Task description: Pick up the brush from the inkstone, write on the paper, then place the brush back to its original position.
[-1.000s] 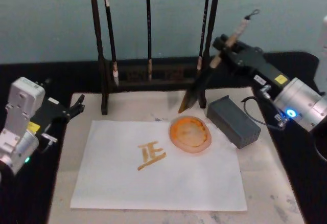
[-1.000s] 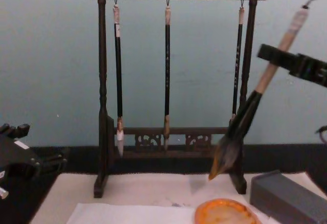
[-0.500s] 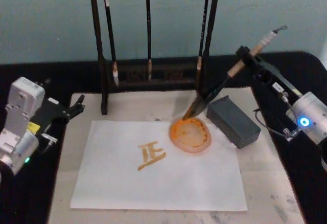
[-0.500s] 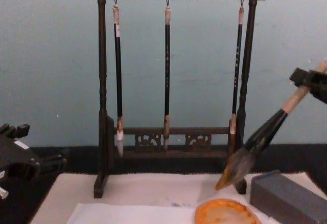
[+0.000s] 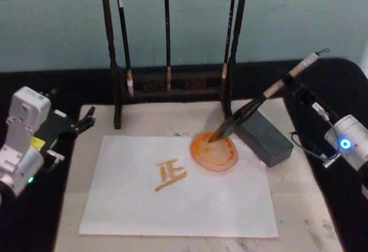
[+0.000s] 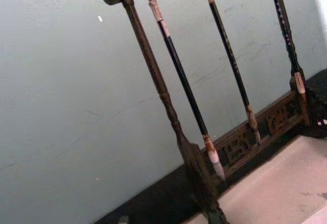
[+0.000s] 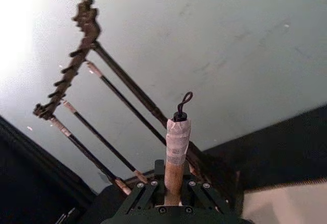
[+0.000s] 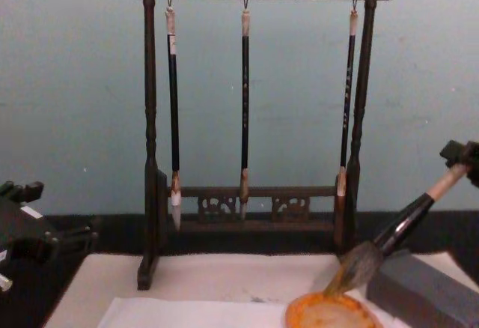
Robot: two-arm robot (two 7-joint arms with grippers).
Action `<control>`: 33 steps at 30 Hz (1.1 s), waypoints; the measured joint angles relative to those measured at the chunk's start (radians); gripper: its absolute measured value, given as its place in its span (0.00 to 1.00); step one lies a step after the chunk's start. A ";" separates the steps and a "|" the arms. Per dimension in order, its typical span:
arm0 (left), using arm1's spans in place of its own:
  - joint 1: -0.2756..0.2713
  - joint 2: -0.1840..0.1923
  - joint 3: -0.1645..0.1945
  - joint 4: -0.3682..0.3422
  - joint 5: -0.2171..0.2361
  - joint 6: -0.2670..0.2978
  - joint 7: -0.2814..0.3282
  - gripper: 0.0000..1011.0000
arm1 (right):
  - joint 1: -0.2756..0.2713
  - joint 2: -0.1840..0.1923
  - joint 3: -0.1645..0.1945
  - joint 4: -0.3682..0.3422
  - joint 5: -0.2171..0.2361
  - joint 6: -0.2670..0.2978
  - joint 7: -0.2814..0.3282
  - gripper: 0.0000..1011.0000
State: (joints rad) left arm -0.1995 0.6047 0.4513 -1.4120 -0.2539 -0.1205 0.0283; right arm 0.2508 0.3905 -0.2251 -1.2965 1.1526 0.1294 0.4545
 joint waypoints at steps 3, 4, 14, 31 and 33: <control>0.000 0.000 0.000 0.000 0.000 0.000 0.000 1.00 | 0.003 -0.002 -0.001 0.015 0.019 0.007 -0.008 0.16; 0.000 0.000 0.000 0.000 0.000 0.000 0.000 1.00 | 0.004 -0.003 -0.002 0.022 0.027 0.009 -0.012 0.16; 0.000 0.000 0.000 0.000 0.000 0.000 0.000 1.00 | 0.018 -0.020 -0.003 0.071 0.097 0.032 -0.034 0.16; 0.000 0.000 0.000 0.000 0.000 0.000 0.000 1.00 | 0.030 -0.017 -0.039 0.106 0.150 0.030 -0.060 0.16; 0.000 0.000 0.000 0.000 0.000 0.000 0.000 1.00 | 0.030 -0.017 -0.041 0.107 0.154 0.027 -0.062 0.16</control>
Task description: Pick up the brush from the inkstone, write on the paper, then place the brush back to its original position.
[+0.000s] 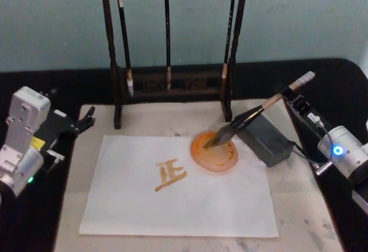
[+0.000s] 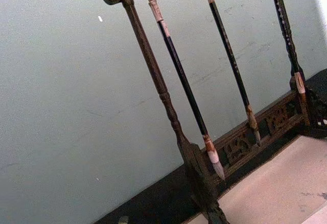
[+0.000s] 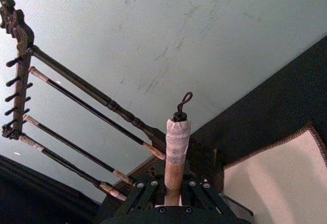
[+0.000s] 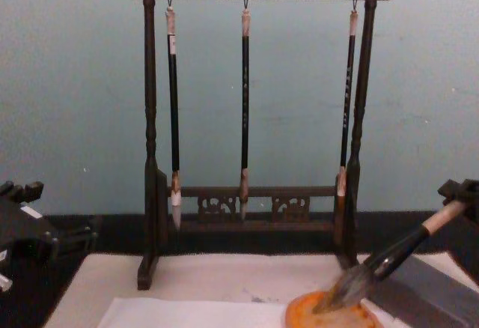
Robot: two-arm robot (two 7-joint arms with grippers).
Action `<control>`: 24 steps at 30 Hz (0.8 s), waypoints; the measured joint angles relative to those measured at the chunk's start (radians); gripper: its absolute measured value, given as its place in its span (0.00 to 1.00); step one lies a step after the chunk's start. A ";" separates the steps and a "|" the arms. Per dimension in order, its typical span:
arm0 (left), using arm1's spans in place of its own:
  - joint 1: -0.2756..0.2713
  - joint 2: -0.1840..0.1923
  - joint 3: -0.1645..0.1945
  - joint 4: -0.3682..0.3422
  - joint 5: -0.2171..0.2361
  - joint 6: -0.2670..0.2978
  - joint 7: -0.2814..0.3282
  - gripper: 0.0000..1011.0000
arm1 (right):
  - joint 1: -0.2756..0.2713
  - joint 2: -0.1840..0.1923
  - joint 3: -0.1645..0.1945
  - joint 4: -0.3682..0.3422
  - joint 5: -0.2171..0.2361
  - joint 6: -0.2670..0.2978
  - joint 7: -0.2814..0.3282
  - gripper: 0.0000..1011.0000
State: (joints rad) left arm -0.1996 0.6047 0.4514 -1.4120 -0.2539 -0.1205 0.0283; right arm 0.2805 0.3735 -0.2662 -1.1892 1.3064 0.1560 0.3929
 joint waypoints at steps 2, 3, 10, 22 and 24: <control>0.000 0.000 0.000 0.000 0.000 0.000 0.000 1.00 | 0.000 0.001 -0.003 0.001 0.006 -0.005 -0.004 0.16; 0.000 0.000 0.000 0.000 0.000 0.000 0.000 1.00 | 0.001 0.001 -0.005 0.002 0.010 -0.007 -0.005 0.16; 0.000 0.000 0.000 0.000 0.000 0.000 0.000 1.00 | 0.006 0.002 -0.019 0.013 0.026 -0.013 -0.010 0.16; 0.000 0.000 0.000 0.000 0.000 0.000 0.000 1.00 | 0.015 0.009 -0.046 0.025 0.044 -0.030 -0.025 0.16; 0.000 0.000 0.000 0.000 0.000 0.000 0.000 1.00 | 0.017 0.012 -0.051 0.027 0.049 -0.032 -0.027 0.16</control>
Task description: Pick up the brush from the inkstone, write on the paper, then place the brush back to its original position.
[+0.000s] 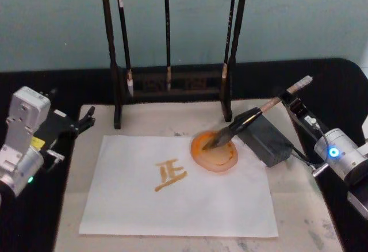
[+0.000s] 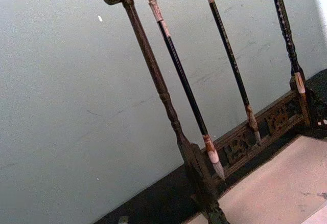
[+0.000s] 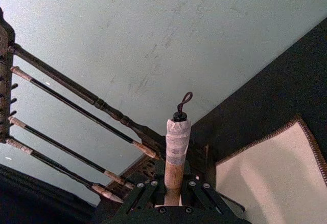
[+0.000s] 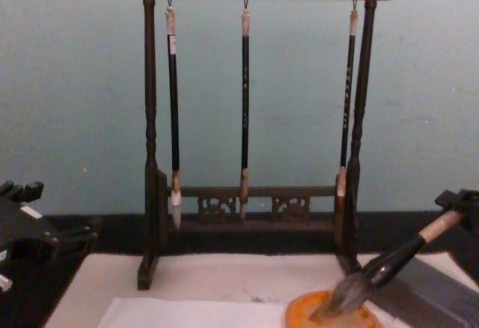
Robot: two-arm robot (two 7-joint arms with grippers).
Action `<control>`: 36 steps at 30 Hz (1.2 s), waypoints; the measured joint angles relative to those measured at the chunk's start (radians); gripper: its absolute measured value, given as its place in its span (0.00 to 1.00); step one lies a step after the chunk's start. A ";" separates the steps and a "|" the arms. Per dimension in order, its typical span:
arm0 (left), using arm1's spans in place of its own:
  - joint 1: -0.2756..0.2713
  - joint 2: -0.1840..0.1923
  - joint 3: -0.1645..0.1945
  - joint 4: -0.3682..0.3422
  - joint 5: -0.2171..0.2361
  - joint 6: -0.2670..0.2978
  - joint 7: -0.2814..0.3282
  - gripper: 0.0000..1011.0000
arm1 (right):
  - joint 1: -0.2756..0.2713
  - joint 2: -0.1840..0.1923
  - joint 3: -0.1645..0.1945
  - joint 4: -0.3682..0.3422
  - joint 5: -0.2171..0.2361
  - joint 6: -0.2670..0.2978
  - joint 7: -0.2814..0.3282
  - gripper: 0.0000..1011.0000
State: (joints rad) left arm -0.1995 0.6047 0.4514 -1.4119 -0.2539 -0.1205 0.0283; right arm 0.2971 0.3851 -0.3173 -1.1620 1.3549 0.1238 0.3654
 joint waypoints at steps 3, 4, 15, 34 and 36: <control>0.000 0.000 0.000 0.000 0.000 0.000 0.000 1.00 | 0.001 0.003 -0.006 0.002 0.005 -0.002 -0.002 0.16; 0.000 0.000 0.000 0.000 0.000 0.000 0.000 1.00 | 0.002 0.003 -0.008 0.002 0.006 -0.003 -0.002 0.16; 0.000 0.000 0.000 0.000 0.000 0.000 0.000 1.00 | 0.007 0.010 -0.026 0.006 0.020 -0.011 -0.004 0.16; 0.000 0.000 0.000 0.000 0.000 0.000 0.000 1.00 | 0.008 0.011 -0.028 0.006 0.018 -0.012 -0.005 0.23; 0.000 0.000 0.000 0.000 0.000 0.000 0.000 1.00 | 0.007 0.010 -0.027 0.006 0.018 -0.012 -0.005 0.30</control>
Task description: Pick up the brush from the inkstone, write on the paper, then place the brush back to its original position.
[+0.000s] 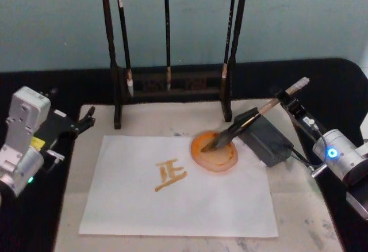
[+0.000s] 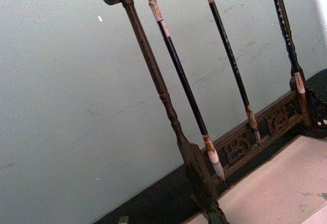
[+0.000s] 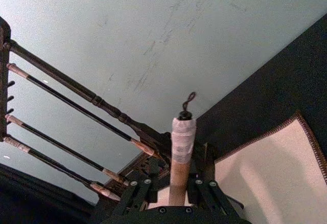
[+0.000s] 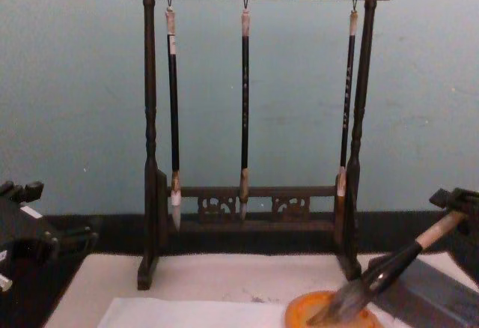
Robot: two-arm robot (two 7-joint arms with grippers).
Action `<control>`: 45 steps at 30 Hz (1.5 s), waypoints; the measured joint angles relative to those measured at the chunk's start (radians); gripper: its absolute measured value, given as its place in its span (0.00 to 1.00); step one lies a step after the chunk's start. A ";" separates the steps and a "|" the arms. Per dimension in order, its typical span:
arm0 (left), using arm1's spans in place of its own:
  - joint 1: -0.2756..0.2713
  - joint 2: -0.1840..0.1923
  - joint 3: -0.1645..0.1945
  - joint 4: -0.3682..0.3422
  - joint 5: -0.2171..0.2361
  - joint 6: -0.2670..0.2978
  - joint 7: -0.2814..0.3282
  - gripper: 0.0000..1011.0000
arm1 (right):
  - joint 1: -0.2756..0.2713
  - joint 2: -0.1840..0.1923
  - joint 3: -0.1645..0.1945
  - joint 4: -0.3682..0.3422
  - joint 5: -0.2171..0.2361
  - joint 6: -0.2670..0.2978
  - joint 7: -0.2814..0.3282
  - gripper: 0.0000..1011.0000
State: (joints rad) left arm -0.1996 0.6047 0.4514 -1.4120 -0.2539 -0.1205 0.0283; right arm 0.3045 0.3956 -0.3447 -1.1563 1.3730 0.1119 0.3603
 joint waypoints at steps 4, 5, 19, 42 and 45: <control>0.000 0.000 0.000 0.000 0.000 0.000 0.000 1.00 | 0.000 0.000 0.000 0.000 0.000 0.000 0.000 0.44; 0.000 0.000 0.000 0.000 0.000 0.000 0.000 1.00 | 0.000 0.000 0.000 0.000 0.000 0.000 0.000 0.46; 0.000 0.000 0.000 0.000 0.000 0.000 0.000 1.00 | -0.001 -0.001 0.001 0.000 -0.001 0.001 0.001 0.88; 0.000 0.000 0.000 0.000 0.000 0.000 0.000 1.00 | -0.010 0.003 0.001 -0.007 0.003 -0.002 -0.002 0.99; 0.000 0.000 0.000 0.000 0.000 0.000 0.000 1.00 | -0.025 0.009 0.004 -0.025 0.010 -0.009 -0.010 0.99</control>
State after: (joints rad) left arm -0.1995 0.6047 0.4514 -1.4120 -0.2539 -0.1205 0.0283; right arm 0.2797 0.4046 -0.3412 -1.1813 1.3825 0.1025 0.3499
